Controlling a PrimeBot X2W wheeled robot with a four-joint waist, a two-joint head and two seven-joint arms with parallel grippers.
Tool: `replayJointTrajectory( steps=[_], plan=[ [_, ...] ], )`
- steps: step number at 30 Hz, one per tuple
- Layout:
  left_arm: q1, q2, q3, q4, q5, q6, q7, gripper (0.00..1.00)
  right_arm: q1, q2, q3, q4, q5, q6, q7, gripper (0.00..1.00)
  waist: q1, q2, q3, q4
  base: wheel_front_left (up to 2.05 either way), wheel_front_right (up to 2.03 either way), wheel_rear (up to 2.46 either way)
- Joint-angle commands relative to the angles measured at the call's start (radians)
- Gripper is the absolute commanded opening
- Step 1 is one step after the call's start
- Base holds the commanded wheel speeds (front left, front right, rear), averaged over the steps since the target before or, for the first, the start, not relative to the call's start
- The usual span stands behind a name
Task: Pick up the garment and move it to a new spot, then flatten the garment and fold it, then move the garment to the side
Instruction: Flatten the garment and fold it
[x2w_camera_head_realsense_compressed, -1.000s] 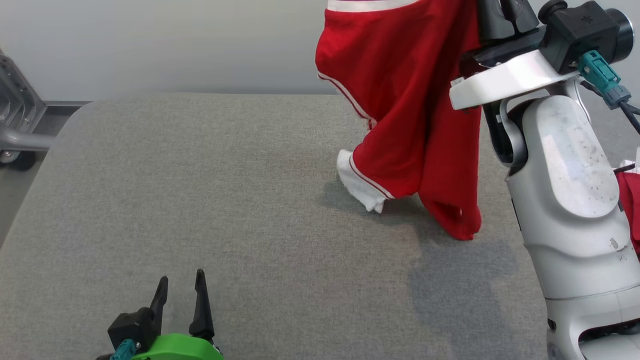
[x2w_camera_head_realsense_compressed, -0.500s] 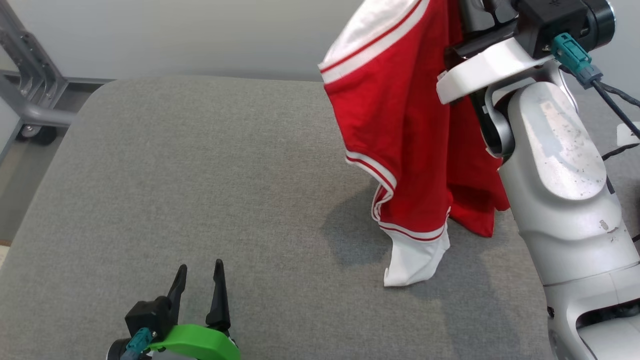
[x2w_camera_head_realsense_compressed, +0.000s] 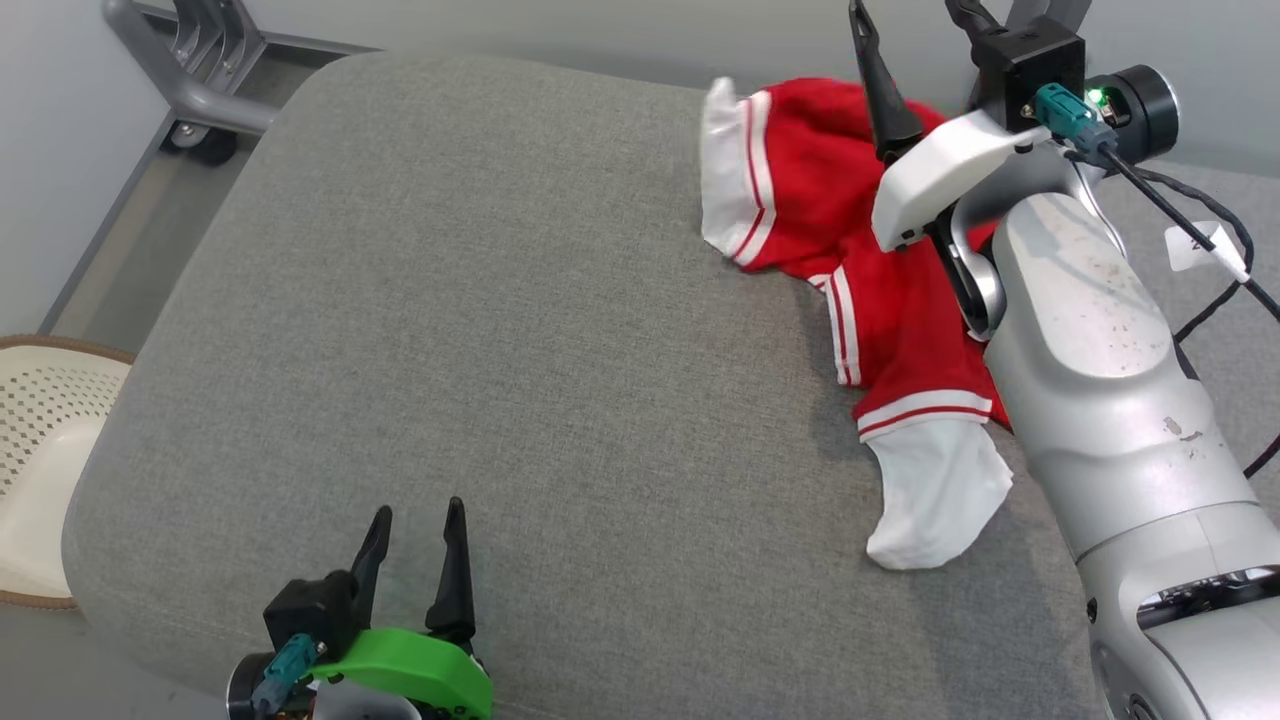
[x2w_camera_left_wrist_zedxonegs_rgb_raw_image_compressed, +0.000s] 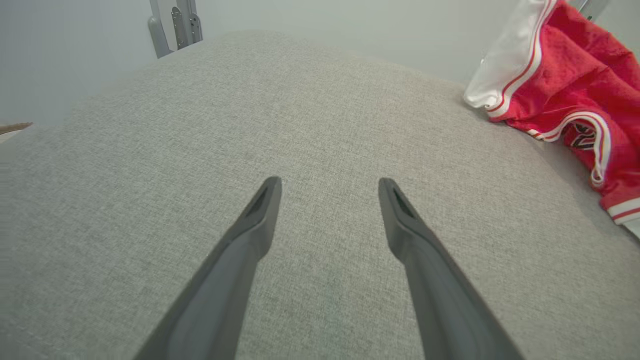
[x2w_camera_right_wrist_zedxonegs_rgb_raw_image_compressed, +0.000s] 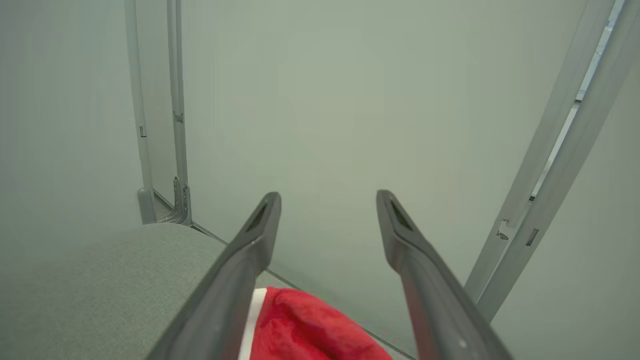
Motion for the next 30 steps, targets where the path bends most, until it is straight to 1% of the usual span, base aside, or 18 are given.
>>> replayJointTrajectory(
  steps=[1,6,13,18,20,25,30],
  plan=[
    [-0.014,0.002,0.008,-0.001,0.002,0.003,0.0,1.0,0.026,-0.006,-0.009,-0.003,-0.008,-0.001,-0.003,1.0,0.0,0.0,0.012,-0.005,0.0,0.0,0.0],
    [-0.019,0.002,0.015,-0.006,0.015,-0.009,0.0,1.0,0.091,-0.005,-0.053,-0.048,0.022,-0.001,-0.003,1.0,0.0,0.0,0.004,-0.067,0.0,0.0,0.0],
    [-0.03,0.002,0.014,-0.017,0.039,-0.02,0.0,1.0,0.28,-0.015,-0.115,-0.171,0.058,-0.001,-0.003,1.0,0.0,0.0,-0.015,-0.194,0.0,0.0,0.0],
    [-0.034,0.002,0.0,-0.015,0.056,-0.032,0.0,1.0,0.423,-0.012,-0.163,-0.244,0.066,-0.001,-0.003,1.0,0.0,0.0,-0.028,-0.265,0.0,0.0,0.0],
    [-0.036,0.002,-0.014,-0.014,0.055,-0.039,0.0,1.0,0.473,-0.01,-0.173,-0.261,0.07,-0.001,-0.003,1.0,0.0,0.0,-0.034,-0.291,0.0,0.0,0.0],
    [-0.048,0.002,-0.093,-0.006,0.04,-0.084,0.0,1.0,0.574,-0.003,-0.207,-0.291,0.086,-0.001,-0.003,1.0,0.0,0.0,-0.04,-0.356,0.0,0.0,0.0],
    [-0.068,0.003,-0.179,0.035,0.009,-0.115,0.0,1.0,0.612,0.001,-0.213,-0.298,0.092,-0.001,-0.003,1.0,0.0,0.0,-0.029,-0.42,0.0,0.0,0.0]
  ],
)
